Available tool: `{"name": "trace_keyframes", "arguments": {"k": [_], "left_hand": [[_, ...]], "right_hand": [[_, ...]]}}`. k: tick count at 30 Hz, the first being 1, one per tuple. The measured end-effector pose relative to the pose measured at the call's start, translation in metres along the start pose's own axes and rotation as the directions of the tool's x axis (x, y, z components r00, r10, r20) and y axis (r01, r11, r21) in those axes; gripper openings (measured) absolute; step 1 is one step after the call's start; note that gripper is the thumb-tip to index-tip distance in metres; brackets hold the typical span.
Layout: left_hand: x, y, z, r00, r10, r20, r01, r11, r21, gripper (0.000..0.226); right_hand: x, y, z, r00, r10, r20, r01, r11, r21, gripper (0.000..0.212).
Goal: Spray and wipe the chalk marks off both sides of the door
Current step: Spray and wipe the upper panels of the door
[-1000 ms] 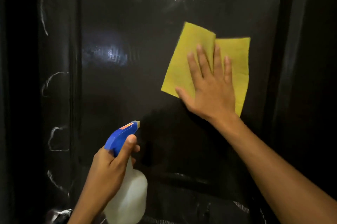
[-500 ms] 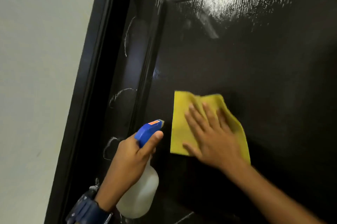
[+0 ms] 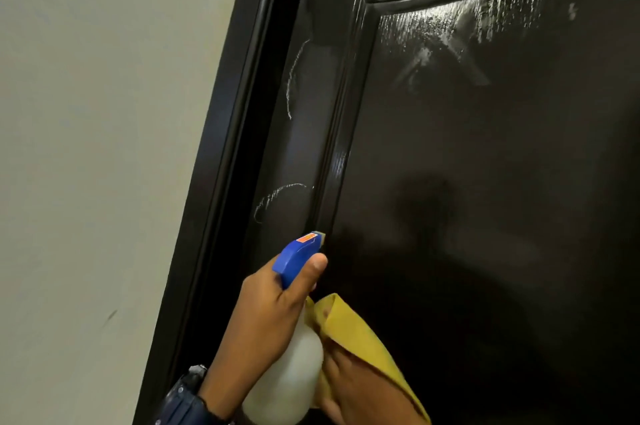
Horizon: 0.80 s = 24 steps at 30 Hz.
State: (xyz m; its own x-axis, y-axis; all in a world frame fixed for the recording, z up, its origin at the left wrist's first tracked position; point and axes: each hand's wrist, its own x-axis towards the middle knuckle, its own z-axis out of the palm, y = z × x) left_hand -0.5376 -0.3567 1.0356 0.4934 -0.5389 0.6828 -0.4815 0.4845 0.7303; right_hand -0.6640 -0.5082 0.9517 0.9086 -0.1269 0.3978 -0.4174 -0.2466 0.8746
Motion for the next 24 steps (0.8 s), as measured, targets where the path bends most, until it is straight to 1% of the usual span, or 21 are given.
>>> {"name": "trace_keyframes", "arguments": {"k": [1, 3, 4, 5, 6, 8, 9, 10, 11, 13, 15, 17, 19, 20, 21, 22, 23, 24], "left_hand": [[0.0, -0.001, -0.002, 1.0, -0.006, 0.003, 0.006, 1.0, -0.007, 0.066], [0.005, -0.004, -0.004, 1.0, 0.004, -0.001, -0.004, 0.999, -0.035, 0.056], [0.007, -0.008, -0.003, 1.0, 0.01, 0.003, -0.01, 0.999, -0.036, 0.051], [0.009, -0.01, -0.003, 1.0, 0.011, 0.011, -0.011, 0.999, -0.03, 0.046], [0.012, -0.012, -0.003, 1.0, 0.003, 0.02, -0.003, 1.0, -0.022, 0.042], [0.019, -0.013, -0.003, 0.999, 0.001, 0.035, 0.0, 1.0, -0.025, 0.044], [0.023, -0.012, -0.003, 0.999, 0.009, 0.031, -0.008, 0.999, -0.031, 0.046], [0.029, -0.011, -0.005, 1.0, 0.015, 0.019, -0.015, 0.999, -0.042, 0.048], [0.035, -0.009, -0.006, 1.0, 0.024, 0.002, -0.024, 0.998, -0.054, 0.048], [0.048, -0.001, -0.01, 0.998, 0.052, -0.034, -0.054, 0.997, -0.056, 0.042], [0.059, 0.014, -0.011, 0.995, 0.071, -0.067, -0.076, 0.995, -0.062, 0.042], [0.068, 0.026, -0.01, 0.993, 0.102, -0.063, -0.106, 0.992, -0.072, 0.054], [0.073, 0.038, -0.007, 0.988, 0.154, -0.024, -0.155, 0.988, -0.031, 0.07], [0.075, 0.043, -0.004, 0.985, 0.174, -0.014, -0.174, 0.984, -0.028, 0.076], [0.078, 0.047, -0.001, 0.982, 0.189, -0.01, -0.189, 0.981, -0.033, 0.079], [0.083, 0.051, 0.001, 0.98, 0.197, -0.001, -0.197, 0.98, -0.029, 0.082], [0.087, 0.056, 0.004, 0.98, 0.196, 0.011, -0.196, 0.98, -0.014, 0.085], [0.092, 0.06, 0.006, 0.982, 0.19, 0.016, -0.19, 0.982, -0.003, 0.086]], "right_hand": [[0.007, 0.003, -0.004, 0.999, 0.033, -0.035, -0.029, 0.994, 0.109, 0.09], [0.041, 0.043, -0.014, 0.963, 0.213, -0.165, -0.157, 0.942, 0.295, 0.091], [0.063, 0.075, -0.023, 0.935, 0.303, -0.183, -0.226, 0.909, 0.349, 0.089], [0.089, 0.114, -0.032, 0.902, 0.389, -0.187, -0.313, 0.888, 0.337, 0.089], [0.116, 0.156, -0.04, 0.882, 0.442, -0.165, -0.381, 0.874, 0.302, 0.09], [0.162, 0.235, -0.069, 0.812, 0.566, -0.144, -0.522, 0.814, 0.256, 0.091], [0.178, 0.263, -0.08, 0.772, 0.617, -0.154, -0.576, 0.781, 0.241, 0.092], [0.186, 0.281, -0.085, 0.746, 0.65, -0.147, -0.611, 0.755, 0.237, 0.093], [0.186, 0.285, -0.084, 0.73, 0.67, -0.137, -0.632, 0.737, 0.239, 0.093], [0.175, 0.262, -0.077, 0.734, 0.663, -0.147, -0.624, 0.744, 0.238, 0.092], [0.146, 0.21, -0.061, 0.754, 0.639, -0.156, -0.595, 0.764, 0.25, 0.093], [0.101, 0.142, -0.037, 0.817, 0.555, -0.16, -0.5, 0.818, 0.284, 0.092], [0.06, 0.085, -0.026, 0.889, 0.446, -0.1, -0.396, 0.861, 0.319, 0.091], [0.05, 0.079, -0.023, 0.908, 0.415, -0.061, -0.368, 0.857, 0.361, 0.091], [0.053, 0.092, -0.025, 0.918, 0.393, -0.055, -0.338, 0.848, 0.408, 0.089], [0.063, 0.117, -0.031, 0.913, 0.397, -0.091, -0.327, 0.848, 0.418, 0.087], [0.08, 0.151, -0.039, 0.899, 0.421, -0.122, -0.348, 0.853, 0.389, 0.085], [0.102, 0.194, -0.049, 0.871, 0.47, -0.141, -0.406, 0.853, 0.328, 0.086]]}}
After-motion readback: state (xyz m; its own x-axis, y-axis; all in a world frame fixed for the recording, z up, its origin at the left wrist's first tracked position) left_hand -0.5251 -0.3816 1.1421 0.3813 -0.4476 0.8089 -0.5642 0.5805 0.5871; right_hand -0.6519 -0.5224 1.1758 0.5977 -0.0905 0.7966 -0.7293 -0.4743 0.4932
